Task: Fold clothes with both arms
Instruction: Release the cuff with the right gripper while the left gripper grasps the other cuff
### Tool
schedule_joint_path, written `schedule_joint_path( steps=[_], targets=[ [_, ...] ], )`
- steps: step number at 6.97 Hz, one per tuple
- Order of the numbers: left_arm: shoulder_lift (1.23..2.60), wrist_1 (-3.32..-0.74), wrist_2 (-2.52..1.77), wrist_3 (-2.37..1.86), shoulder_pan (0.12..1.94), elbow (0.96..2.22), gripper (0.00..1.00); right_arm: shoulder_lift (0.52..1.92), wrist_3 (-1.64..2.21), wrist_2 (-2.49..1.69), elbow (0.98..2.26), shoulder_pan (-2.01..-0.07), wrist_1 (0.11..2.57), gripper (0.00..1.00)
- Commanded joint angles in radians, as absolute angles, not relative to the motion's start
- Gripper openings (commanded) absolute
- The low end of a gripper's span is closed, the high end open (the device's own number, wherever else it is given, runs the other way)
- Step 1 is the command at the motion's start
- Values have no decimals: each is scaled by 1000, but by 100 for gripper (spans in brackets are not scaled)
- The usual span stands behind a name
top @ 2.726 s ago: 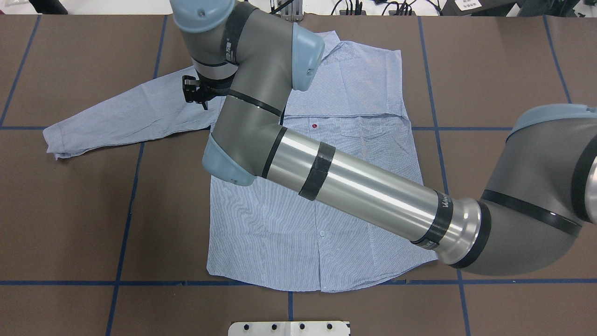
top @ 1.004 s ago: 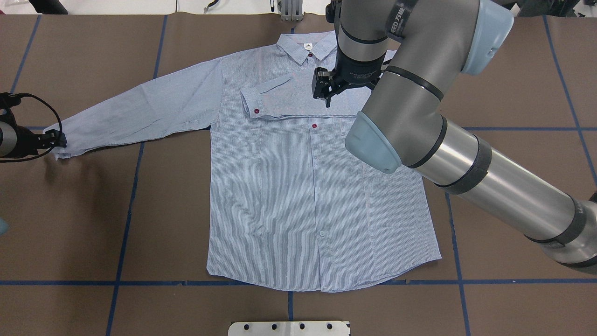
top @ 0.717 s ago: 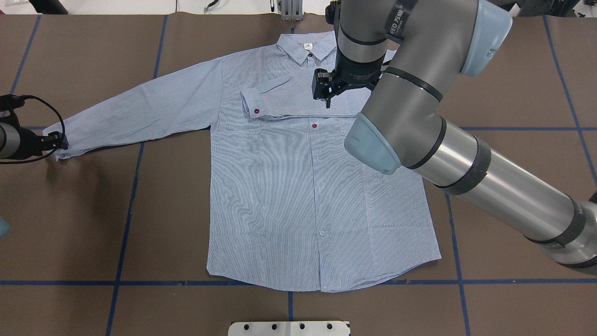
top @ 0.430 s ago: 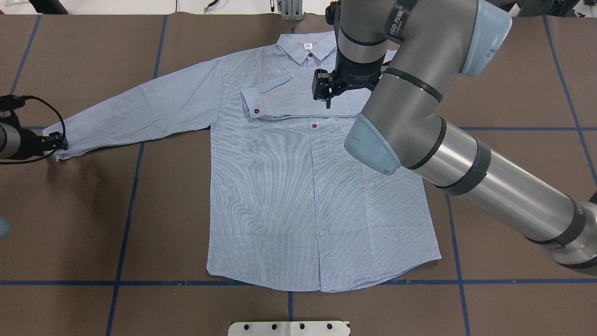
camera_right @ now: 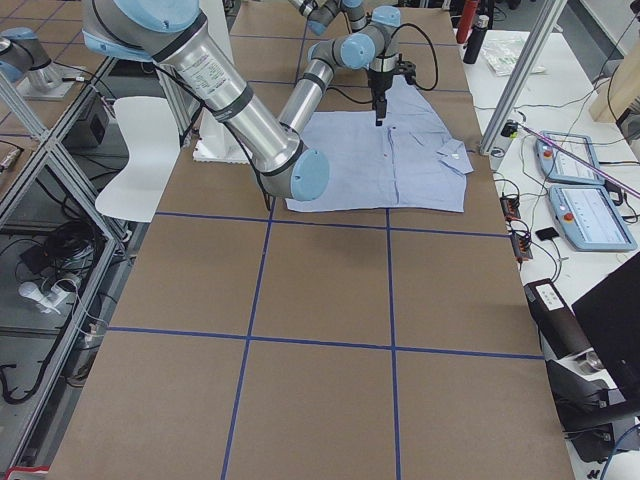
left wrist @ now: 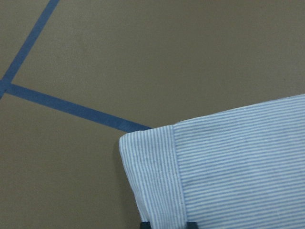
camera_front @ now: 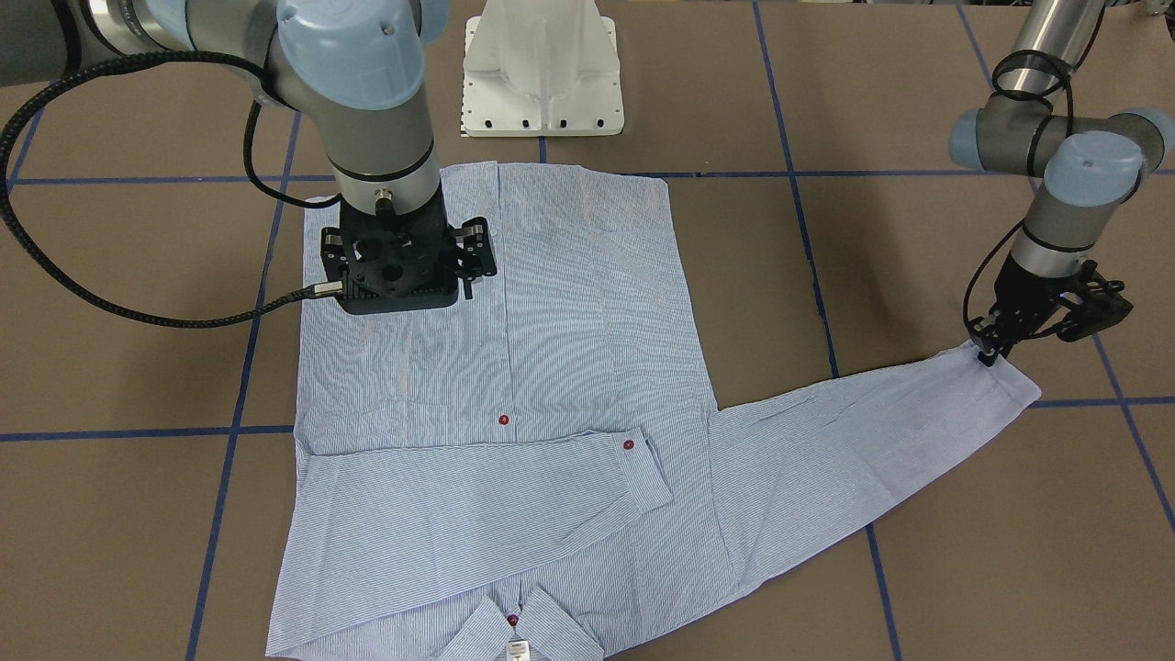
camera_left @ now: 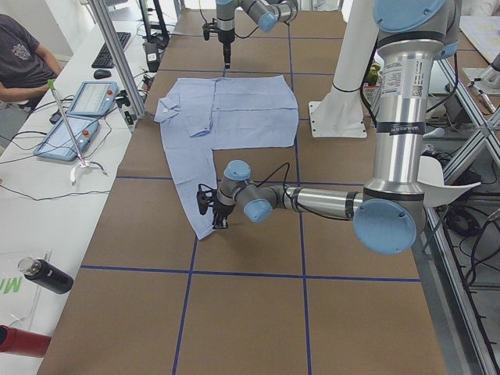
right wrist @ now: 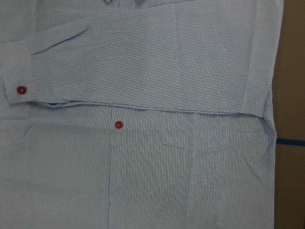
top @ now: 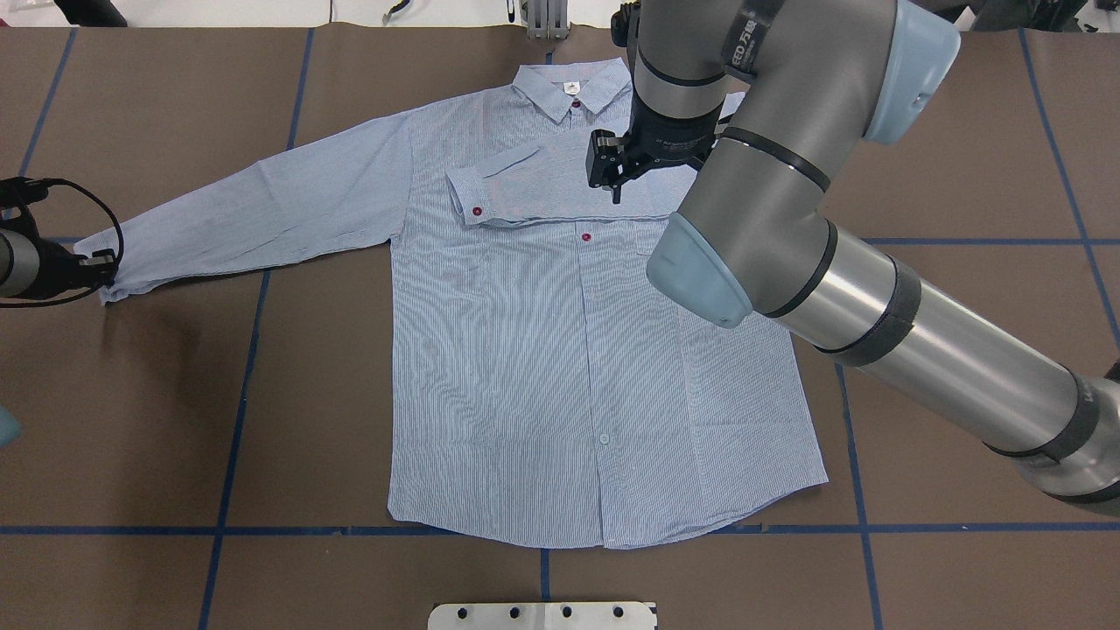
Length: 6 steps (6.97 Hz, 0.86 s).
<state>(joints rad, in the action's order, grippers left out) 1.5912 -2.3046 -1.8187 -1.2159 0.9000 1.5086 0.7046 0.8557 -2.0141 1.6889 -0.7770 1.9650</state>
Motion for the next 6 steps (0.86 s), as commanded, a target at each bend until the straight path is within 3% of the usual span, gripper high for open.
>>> schedule_joint_path(
  steps=[1, 4, 6],
  targets=[
    [1594, -2303, -1828, -1218, 900, 1520, 0, 706, 854, -2014, 1687, -778, 1965, 100],
    [1575, -2298, -1832, -1219, 920, 1664, 0, 722, 851, -2020, 1695, -784, 1965, 100],
    [1607, -2120, -1857, -1213, 1032, 1814, 0, 803, 841, -2032, 1770, -804, 1965, 100]
  ],
)
